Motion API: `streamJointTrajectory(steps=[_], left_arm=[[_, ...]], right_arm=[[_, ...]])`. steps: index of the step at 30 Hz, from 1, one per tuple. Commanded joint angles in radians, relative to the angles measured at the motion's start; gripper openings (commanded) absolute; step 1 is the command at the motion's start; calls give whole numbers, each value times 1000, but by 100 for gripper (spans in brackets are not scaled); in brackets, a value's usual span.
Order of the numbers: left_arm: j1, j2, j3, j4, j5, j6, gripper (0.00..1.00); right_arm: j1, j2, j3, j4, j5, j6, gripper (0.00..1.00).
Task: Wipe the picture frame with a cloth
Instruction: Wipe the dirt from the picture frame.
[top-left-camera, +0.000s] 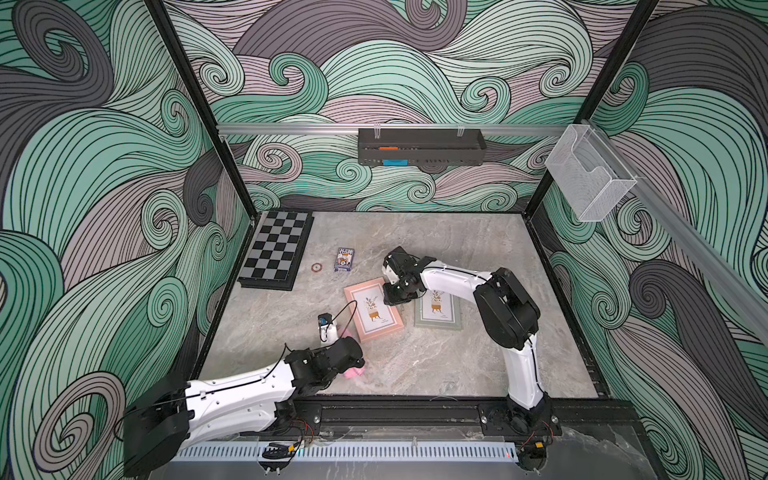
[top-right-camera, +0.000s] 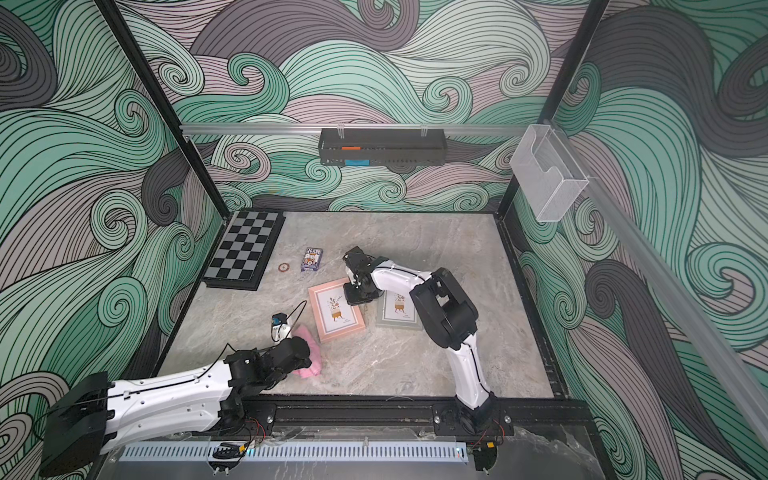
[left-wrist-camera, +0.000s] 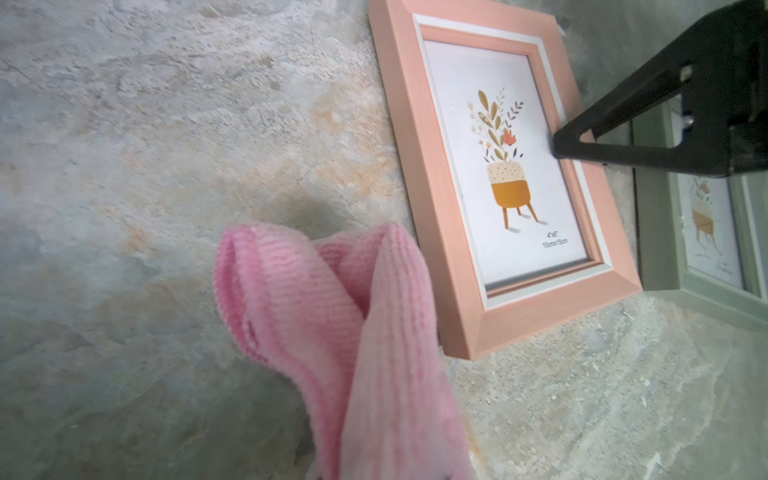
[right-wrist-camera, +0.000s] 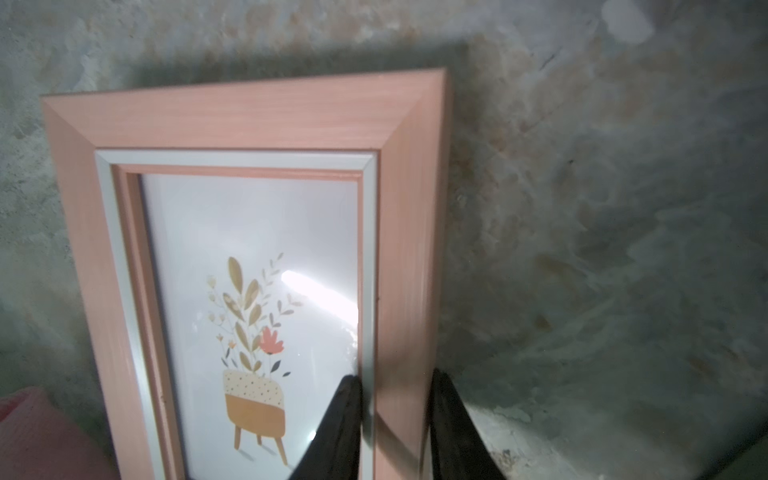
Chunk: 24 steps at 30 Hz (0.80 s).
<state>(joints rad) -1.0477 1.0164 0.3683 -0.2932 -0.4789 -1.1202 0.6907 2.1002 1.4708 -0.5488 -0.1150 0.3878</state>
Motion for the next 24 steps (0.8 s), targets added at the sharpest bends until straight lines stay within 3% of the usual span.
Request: streamJointTrajectory(steps=[1,5,17,20,24], left_arm=[[3,111,174,75,109,73,0],[-5,229,263,221,200,121,0],[-4,545,286,410,170,91,0],[-2,592,298,390,152,74,0],[-1,505,255,239,109,8,0]], right_arm=[[10,83,-50,-140,-1,-7,27],[9,83,-53,-140,3,-7,27],[8,89,-58,-139,-3,-15,27],[8,85,-57,-140,-8,-15,27],[7,74,-60,-141,-6,-15,27]])
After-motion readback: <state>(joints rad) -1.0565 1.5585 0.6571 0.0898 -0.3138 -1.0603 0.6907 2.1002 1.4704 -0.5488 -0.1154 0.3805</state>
